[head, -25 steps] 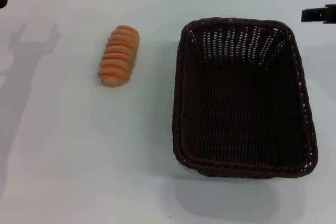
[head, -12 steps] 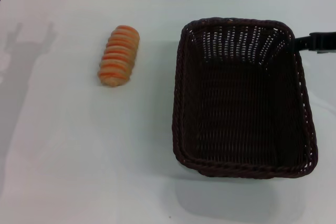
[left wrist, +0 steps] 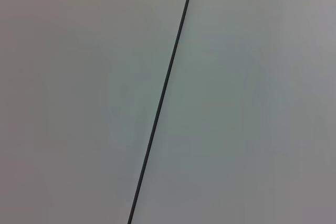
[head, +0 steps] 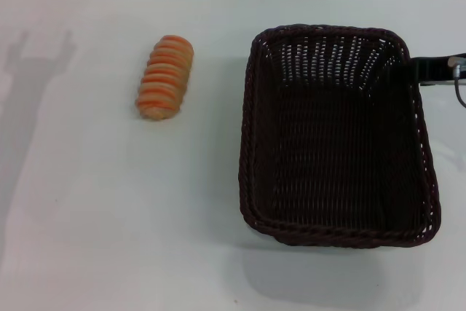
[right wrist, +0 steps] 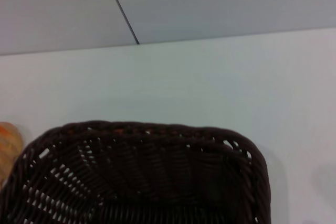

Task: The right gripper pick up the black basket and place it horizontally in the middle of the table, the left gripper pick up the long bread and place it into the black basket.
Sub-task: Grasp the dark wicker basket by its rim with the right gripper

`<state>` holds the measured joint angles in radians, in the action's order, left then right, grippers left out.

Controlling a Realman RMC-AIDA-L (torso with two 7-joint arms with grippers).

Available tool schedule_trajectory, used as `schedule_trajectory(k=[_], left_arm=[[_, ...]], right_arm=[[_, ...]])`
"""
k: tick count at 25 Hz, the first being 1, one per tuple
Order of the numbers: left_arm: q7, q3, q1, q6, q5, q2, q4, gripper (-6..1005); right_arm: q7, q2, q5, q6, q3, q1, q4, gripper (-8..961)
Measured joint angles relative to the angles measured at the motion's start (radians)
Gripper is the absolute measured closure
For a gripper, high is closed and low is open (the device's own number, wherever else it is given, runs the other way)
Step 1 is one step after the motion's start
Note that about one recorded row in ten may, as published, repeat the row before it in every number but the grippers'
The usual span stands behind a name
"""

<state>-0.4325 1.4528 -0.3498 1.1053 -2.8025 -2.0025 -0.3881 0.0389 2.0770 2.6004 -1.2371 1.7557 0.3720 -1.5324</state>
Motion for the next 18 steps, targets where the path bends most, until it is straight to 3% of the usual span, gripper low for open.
schedule_trajectory(k=[18], left_arm=[[0.0,0.002,0.001,0.032,0.0,0.001,-0.001,139]], right_arm=[[0.009,-0.002,0.0,0.027,-0.025,0.055,0.092,414]])
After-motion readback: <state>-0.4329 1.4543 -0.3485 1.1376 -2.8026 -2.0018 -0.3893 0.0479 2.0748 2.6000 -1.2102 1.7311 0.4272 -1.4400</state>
